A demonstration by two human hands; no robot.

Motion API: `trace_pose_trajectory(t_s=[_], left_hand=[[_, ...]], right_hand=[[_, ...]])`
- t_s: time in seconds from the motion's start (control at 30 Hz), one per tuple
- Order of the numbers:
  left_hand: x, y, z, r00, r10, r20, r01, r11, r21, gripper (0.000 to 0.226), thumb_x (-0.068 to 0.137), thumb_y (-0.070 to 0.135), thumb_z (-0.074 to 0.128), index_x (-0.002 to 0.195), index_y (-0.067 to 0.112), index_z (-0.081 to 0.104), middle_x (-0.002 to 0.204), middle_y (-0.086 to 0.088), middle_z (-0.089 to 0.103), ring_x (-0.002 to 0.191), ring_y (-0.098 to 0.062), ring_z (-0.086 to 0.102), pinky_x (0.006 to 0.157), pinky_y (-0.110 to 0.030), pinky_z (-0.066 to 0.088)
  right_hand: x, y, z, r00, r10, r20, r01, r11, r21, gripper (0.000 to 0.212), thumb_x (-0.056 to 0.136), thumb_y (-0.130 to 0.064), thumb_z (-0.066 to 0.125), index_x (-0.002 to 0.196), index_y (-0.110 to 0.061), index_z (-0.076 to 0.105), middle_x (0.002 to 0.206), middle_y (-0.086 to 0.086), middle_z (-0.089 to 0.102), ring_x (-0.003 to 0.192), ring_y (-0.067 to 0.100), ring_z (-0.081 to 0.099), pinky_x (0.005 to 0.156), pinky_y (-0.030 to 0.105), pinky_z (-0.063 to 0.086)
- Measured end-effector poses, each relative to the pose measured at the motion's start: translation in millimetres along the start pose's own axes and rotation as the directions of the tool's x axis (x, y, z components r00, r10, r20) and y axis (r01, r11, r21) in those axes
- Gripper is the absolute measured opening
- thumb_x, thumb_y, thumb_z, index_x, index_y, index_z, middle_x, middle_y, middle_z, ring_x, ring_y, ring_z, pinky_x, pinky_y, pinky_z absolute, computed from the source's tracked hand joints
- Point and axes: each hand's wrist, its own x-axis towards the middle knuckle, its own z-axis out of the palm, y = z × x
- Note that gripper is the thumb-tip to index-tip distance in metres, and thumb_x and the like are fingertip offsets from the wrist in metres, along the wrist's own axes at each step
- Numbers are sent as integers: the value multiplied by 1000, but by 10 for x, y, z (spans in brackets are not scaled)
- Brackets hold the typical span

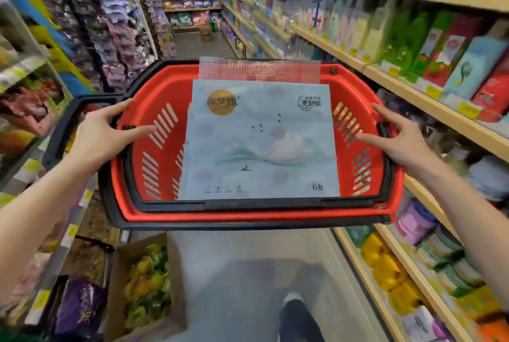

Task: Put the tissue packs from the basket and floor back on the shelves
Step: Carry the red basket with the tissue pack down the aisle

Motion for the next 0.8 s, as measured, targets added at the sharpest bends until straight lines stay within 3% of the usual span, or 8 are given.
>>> trace_pose_trajectory(t_s=[0.27,0.33,0.4,0.47,0.57,0.63,0.7,0.8], left_hand=[[1153,153,517,989,-88,-119,88,996,-4,81,59,51,76,133,33,49,119,0,62,95,-13,61,87,-36,49],[1431,190,626,981,-113,-158,113,994,-12,81,60,51,76,133,33,48,114,5,61,96,-13,60,88,-37,48],[1718,216,718,974,-128,-186,126,992,-21,79,61,49,77,133,33,49,109,8,61,93,-9,60,87,-34,48],[2004,230,801,968,-141,-209,138,990,-29,77,61,49,78,131,35,49,107,8,63,92,-7,61,87,-34,49],[2463,200,925,962,-151,-229,151,988,-16,74,63,47,78,130,34,50,103,7,63,87,-5,61,84,-34,49],[2783,158,1033,959,-157,-236,157,987,-19,72,65,43,78,131,33,50,101,7,62,82,-1,59,81,-32,48],[3148,40,1121,961,-152,-229,153,988,-12,72,65,41,78,131,31,51,103,7,61,88,-4,57,83,-30,46],[3808,-159,1219,966,-143,-215,147,989,3,73,62,45,79,129,32,53,106,4,63,97,-7,56,90,-33,46]], right_hand=[[1956,259,402,981,-98,167,93,995,36,106,34,-67,79,129,-28,49,126,2,59,114,13,56,103,42,43],[2417,238,491,973,-114,202,104,993,59,101,41,-59,81,131,-25,49,125,2,59,105,0,57,100,30,45],[2860,249,585,963,-159,218,147,987,70,83,59,-32,83,133,-20,48,125,3,57,87,-22,53,89,6,42],[3245,288,697,957,-196,214,189,981,52,73,67,-14,78,133,-17,47,125,4,55,81,-28,49,84,-2,38],[3720,338,882,955,-186,233,178,982,54,77,63,-21,80,132,-22,47,131,5,55,111,0,53,103,29,41],[4032,362,1036,951,-203,235,199,979,40,88,50,-49,80,129,-31,47,131,1,55,119,10,50,107,37,38],[4358,410,1222,950,-210,232,211,977,23,103,34,-73,74,126,-36,46,131,-2,54,120,8,49,106,27,38],[4870,495,1555,959,-177,223,173,984,39,107,37,-63,78,131,-21,47,134,-2,50,109,-11,49,92,2,36]])
